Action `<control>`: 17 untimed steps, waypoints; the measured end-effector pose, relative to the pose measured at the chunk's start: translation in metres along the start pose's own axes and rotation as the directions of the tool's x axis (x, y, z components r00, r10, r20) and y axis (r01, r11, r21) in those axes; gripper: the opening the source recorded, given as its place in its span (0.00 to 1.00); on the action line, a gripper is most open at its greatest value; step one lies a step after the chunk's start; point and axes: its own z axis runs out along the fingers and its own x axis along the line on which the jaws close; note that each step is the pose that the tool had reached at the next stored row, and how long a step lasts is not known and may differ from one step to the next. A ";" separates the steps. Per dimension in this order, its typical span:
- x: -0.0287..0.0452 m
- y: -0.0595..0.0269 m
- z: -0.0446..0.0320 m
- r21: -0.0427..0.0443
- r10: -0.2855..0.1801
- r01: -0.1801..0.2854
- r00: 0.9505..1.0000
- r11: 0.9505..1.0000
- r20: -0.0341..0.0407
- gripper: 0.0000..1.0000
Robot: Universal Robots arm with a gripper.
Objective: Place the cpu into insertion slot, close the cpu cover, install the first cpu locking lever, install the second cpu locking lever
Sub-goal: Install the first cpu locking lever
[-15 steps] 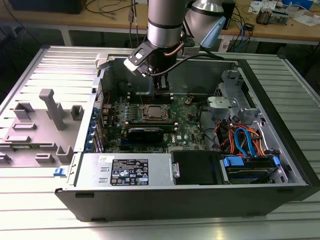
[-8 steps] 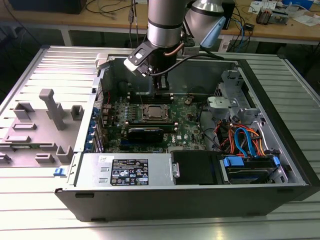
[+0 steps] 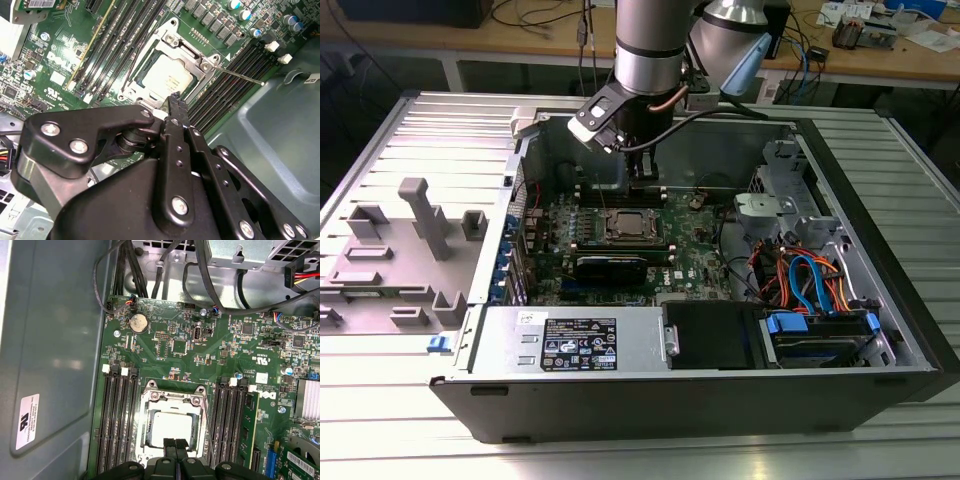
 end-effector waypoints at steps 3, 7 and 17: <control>0.0001 0.0000 -0.0009 0.000 0.000 0.000 1.000 1.000 0.000 0.11; 0.0001 -0.0001 -0.0063 0.000 -0.002 0.002 1.000 1.000 0.000 0.11; 0.0000 -0.0001 -0.0064 0.001 -0.252 0.252 0.968 0.968 0.004 0.11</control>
